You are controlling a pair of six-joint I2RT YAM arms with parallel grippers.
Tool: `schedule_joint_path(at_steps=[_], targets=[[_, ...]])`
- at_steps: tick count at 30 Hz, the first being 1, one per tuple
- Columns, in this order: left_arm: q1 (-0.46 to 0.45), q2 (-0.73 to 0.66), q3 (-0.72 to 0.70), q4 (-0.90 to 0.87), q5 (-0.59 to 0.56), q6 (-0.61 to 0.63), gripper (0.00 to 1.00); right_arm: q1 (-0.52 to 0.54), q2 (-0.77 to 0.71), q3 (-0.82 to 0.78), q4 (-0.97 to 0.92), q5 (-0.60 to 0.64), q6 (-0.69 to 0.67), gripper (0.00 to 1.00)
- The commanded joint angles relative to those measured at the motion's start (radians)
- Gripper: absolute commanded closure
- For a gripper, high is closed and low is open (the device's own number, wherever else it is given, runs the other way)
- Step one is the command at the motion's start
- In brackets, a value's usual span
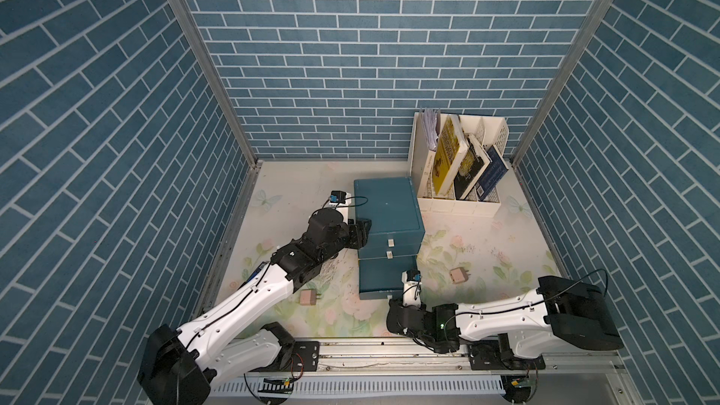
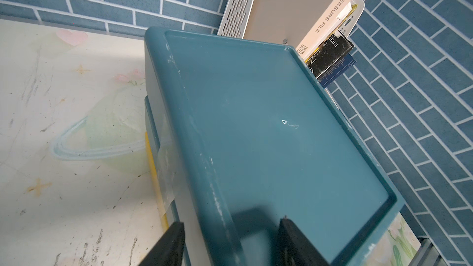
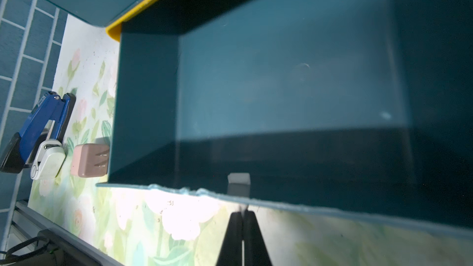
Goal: Place the plugs into the drawer by color
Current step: Open the drawer in the storage box, then pick up the plug from the center of the board.
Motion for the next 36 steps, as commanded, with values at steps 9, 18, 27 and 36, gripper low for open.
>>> schedule_joint_path(at_steps=[9, 18, 27, 36], targets=[[0.005, -0.022, 0.067, -0.128, 0.019, 0.0, 0.26, 0.025, -0.083, 0.178, -0.398, 0.107, -0.024, 0.25], [0.005, -0.053, 0.142, -0.167, -0.001, -0.006, 0.25, -0.265, -0.358, 0.19, -0.74, 0.106, -0.184, 0.24], [0.004, -0.054, 0.135, -0.184, -0.001, -0.015, 0.18, -0.899, -0.498, 0.032, -0.608, -0.213, -0.56, 0.21], [0.006, -0.019, 0.105, -0.172, -0.012, -0.013, 0.16, -1.064, -0.363, -0.078, -0.441, -0.344, -0.622, 0.24]])
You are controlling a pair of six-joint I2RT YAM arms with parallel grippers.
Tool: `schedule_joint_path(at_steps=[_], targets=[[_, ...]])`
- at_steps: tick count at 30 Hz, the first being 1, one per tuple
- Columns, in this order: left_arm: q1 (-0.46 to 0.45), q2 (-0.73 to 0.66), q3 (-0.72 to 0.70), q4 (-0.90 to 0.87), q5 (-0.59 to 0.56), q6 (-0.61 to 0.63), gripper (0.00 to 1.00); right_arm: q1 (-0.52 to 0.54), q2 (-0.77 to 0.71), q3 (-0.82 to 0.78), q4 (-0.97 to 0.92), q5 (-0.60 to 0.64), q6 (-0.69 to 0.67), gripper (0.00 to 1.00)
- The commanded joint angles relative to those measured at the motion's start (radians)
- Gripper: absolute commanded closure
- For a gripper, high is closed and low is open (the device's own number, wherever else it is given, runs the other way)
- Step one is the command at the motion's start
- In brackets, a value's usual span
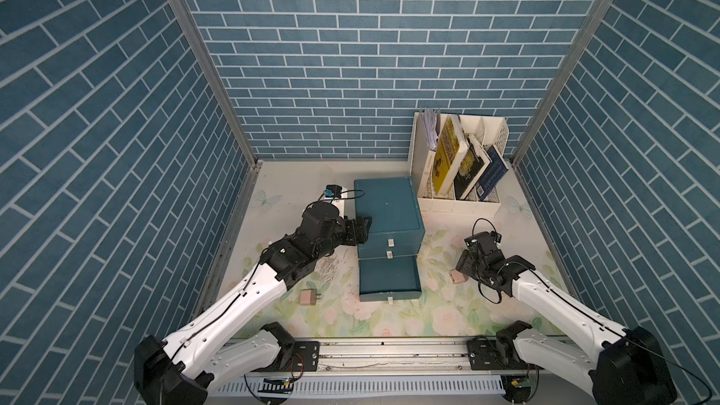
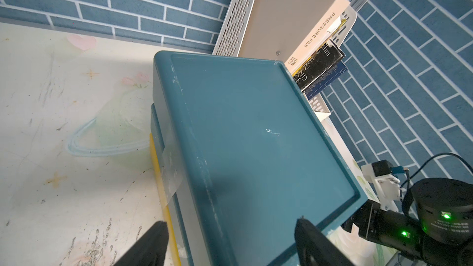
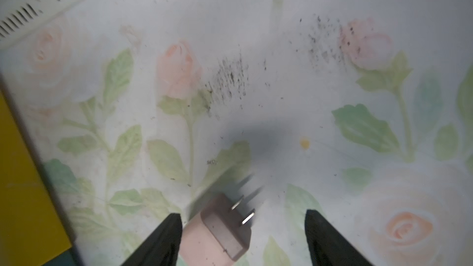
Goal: Place the plugs into the drawer by color
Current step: Pick up the plug from the center of the board.
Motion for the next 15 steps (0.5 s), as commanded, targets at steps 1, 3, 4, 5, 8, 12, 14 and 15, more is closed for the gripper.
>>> schedule_joint_path(at_steps=[1, 3, 4, 5, 8, 12, 14, 15], targets=[[0.005, 0.011, -0.014, -0.01, -0.012, 0.007, 0.16, -0.006, 0.04, -0.021, 0.086, -0.062, -0.062, 0.27], [0.006, 0.019, -0.017, -0.015, -0.021, 0.012, 0.15, -0.005, 0.051, -0.039, 0.131, -0.106, -0.079, 0.31], [0.006, 0.022, -0.019, -0.017, -0.024, 0.011, 0.15, -0.003, 0.053, -0.045, 0.148, -0.126, -0.084, 0.31], [0.006, 0.024, -0.022, -0.016, -0.029, 0.012, 0.15, 0.0, 0.053, -0.052, 0.154, -0.135, -0.088, 0.32], [0.009, 0.02, -0.036, -0.007, -0.034, 0.009, 0.14, 0.008, 0.045, -0.064, 0.144, -0.127, -0.086, 0.29], [0.01, 0.02, -0.048, 0.006, -0.033, 0.0, 0.14, 0.044, 0.027, -0.074, 0.132, -0.124, -0.074, 0.27], [0.011, 0.024, -0.05, 0.01, -0.033, -0.005, 0.13, 0.077, 0.035, -0.07, 0.119, -0.103, -0.059, 0.27], [0.01, 0.024, -0.051, 0.012, -0.033, -0.006, 0.14, 0.086, 0.042, -0.07, 0.117, -0.097, -0.054, 0.28]])
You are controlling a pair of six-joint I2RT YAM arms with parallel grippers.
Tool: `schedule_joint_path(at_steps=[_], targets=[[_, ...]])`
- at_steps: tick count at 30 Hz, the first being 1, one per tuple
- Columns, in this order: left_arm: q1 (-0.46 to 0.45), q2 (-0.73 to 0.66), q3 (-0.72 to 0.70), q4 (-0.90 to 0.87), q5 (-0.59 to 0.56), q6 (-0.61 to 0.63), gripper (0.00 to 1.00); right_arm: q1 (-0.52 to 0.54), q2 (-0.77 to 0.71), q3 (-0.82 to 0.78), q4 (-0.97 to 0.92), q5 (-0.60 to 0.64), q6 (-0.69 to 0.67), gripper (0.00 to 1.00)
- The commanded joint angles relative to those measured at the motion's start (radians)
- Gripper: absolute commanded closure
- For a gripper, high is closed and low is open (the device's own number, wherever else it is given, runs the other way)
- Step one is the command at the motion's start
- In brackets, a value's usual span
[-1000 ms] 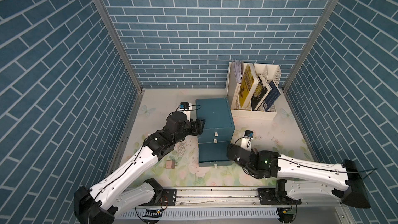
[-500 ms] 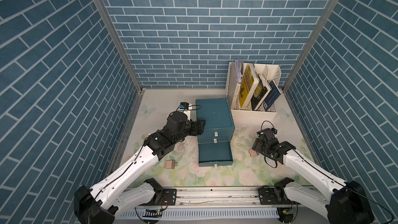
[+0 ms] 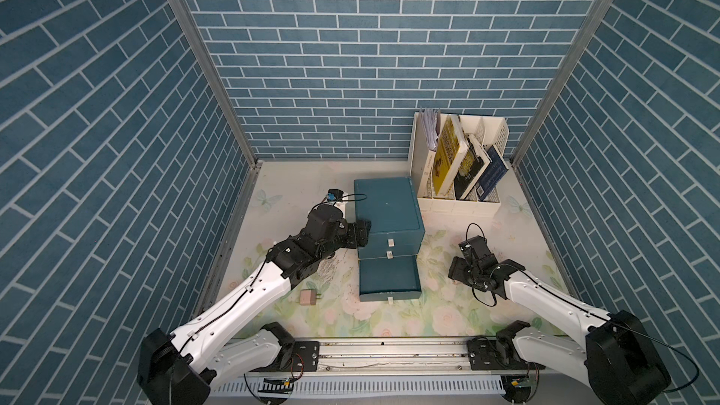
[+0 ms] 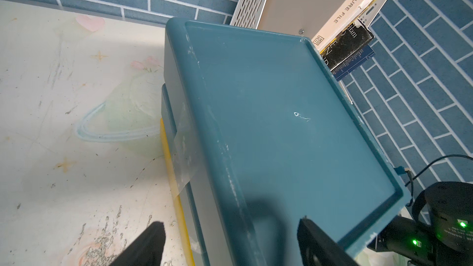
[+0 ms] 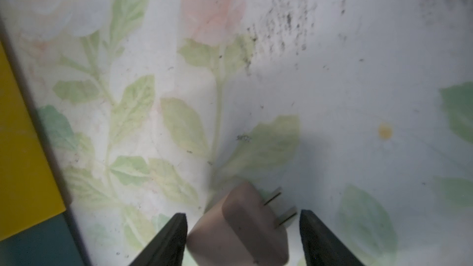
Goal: Place the plugs into the drawer by color
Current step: Pick up the plug from the center of the board.
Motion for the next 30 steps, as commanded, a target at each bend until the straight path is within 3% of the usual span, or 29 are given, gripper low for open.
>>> schedule_joint_path(at_steps=[1, 13, 20, 26, 30], targets=[[0.006, 0.003, -0.016, 0.013, -0.013, -0.006, 0.14, 0.03, 0.009, -0.007, -0.011, 0.022, 0.003, 0.31], [0.008, 0.002, -0.023, 0.013, -0.006, 0.002, 0.14, 0.032, 0.067, -0.012, -0.001, 0.049, 0.023, 0.41], [0.008, 0.001, -0.023, 0.017, -0.001, 0.001, 0.15, 0.064, 0.032, 0.008, -0.054, 0.091, 0.038, 0.57], [0.008, -0.001, -0.02, 0.014, -0.003, 0.004, 0.15, 0.162, -0.062, 0.12, -0.214, 0.198, 0.078, 0.65], [0.01, -0.003, -0.021, 0.014, -0.007, 0.001, 0.16, 0.302, -0.124, 0.202, -0.281, 0.255, 0.118, 0.69]])
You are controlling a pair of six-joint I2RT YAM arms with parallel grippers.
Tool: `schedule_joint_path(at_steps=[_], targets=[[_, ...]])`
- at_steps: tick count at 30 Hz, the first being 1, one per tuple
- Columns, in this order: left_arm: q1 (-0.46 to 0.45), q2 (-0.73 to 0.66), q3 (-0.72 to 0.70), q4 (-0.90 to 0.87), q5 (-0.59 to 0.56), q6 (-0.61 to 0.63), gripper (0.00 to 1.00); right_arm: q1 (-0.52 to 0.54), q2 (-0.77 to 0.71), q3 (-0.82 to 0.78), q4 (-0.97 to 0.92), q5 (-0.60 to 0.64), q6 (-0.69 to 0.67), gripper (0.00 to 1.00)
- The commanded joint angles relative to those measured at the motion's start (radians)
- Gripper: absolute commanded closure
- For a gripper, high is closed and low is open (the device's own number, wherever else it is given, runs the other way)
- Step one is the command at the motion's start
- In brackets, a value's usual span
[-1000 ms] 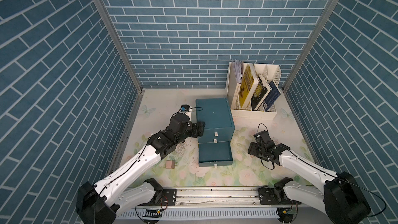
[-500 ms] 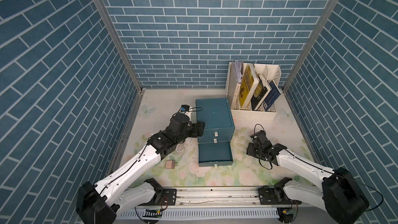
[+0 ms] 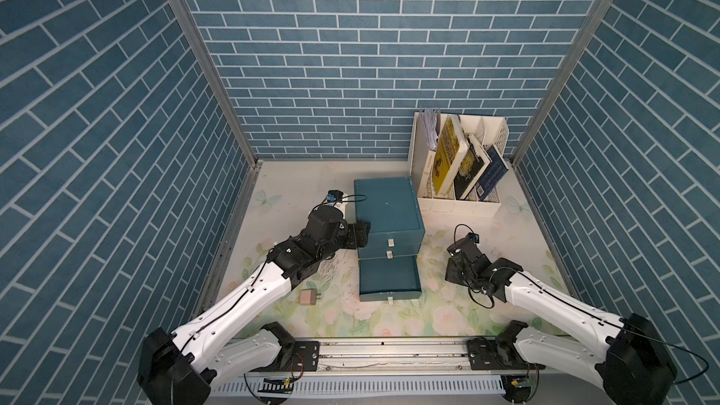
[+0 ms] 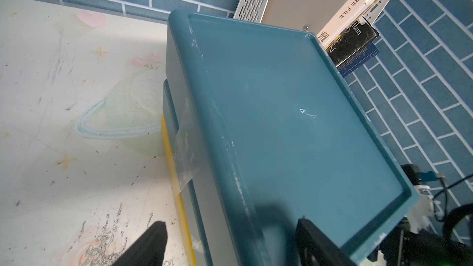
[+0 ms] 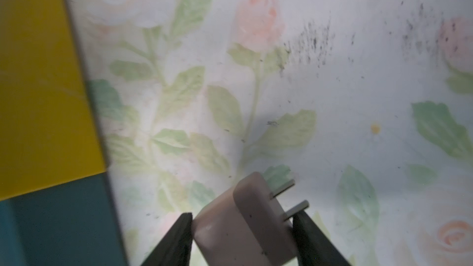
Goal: Place the plugs into the drawer by color
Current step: Pick up the plug from the center of the board, then place the plug in the drawer.
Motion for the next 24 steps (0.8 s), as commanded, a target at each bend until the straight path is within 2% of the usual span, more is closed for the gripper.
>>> schedule_joint_path(at_steps=[1, 6, 9, 15, 19, 23, 24], targets=[[0.008, -0.004, -0.007, 0.006, -0.008, 0.004, 0.16, 0.126, -0.052, 0.084, -0.094, 0.094, 0.059, 0.69], [0.009, -0.009, -0.007, 0.009, -0.007, 0.0, 0.16, 0.416, -0.016, 0.181, -0.057, 0.213, 0.131, 0.69], [0.009, -0.01, -0.008, 0.01, 0.0, -0.007, 0.17, 0.5, 0.066, 0.207, 0.013, 0.23, 0.152, 0.69], [0.009, -0.018, -0.007, 0.004, 0.006, -0.011, 0.17, 0.53, 0.254, 0.226, 0.126, 0.225, 0.178, 0.65], [0.009, -0.023, -0.007, -0.003, 0.004, -0.012, 0.17, 0.495, 0.324, 0.204, 0.18, 0.198, 0.185, 0.63], [0.009, -0.03, -0.008, -0.009, -0.004, -0.018, 0.17, 0.481, 0.348, 0.187, 0.231, 0.173, 0.161, 0.33], [0.009, -0.036, -0.007, -0.013, -0.008, -0.022, 0.17, 0.482, 0.348, 0.192, 0.232, 0.174, 0.153, 0.29]])
